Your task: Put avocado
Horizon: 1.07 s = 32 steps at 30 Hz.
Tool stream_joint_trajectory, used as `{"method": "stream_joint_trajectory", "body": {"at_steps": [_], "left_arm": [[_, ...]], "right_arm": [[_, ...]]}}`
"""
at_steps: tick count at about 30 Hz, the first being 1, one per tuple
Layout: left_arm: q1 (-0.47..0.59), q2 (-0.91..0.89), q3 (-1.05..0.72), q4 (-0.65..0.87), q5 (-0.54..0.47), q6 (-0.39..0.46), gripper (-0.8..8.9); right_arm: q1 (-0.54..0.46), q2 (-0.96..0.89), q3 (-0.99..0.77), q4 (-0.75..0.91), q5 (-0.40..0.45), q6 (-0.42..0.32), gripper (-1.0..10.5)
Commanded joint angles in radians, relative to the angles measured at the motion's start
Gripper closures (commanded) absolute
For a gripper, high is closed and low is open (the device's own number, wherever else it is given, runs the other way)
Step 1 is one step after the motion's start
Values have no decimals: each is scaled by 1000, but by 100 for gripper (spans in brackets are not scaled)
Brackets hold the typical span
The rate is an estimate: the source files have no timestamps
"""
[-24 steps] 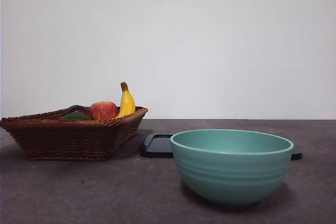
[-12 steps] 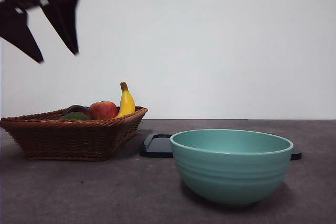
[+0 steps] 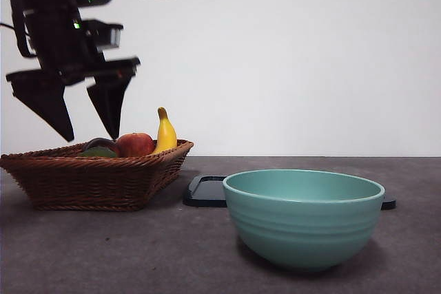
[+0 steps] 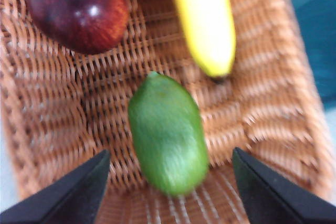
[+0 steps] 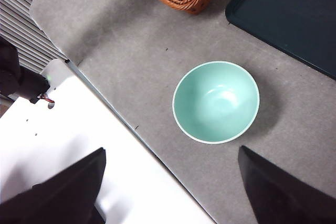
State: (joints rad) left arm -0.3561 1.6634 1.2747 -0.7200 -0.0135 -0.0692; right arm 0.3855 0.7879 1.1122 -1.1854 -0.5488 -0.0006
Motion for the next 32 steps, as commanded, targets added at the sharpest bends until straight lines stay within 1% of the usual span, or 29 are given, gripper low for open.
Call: {"method": "stream_joint_trajectory", "body": {"at_steps": [1,8,17,19,22,24,28,32], "left_arm": [[-5,49,27,20,-15,0,439],[-10,119,27,67,-17,0,439],[-11,168,27,86,-17,-3,447],[-11,170,27,83,-17,-3,494],[-11,169,27,85,-17,-3,621],[-11,168,27,85,-17,-3,665],[-11,153,29,82,-17,-3,666],[-11,94,39,76,-16,-3,666]], "right_arm": [[6,9,19,10,0,-7,543],[6,9,20,10,0,-7,543],[6,9,19,10,0,-7,543],[6,9,19,10,0,-7,543],[6,9,19,10,0,-7,543],[6,9,19,10,0,-7,543],[6,9,19,10,0,-8,543],[6,9,19,10,0,-8,543]]}}
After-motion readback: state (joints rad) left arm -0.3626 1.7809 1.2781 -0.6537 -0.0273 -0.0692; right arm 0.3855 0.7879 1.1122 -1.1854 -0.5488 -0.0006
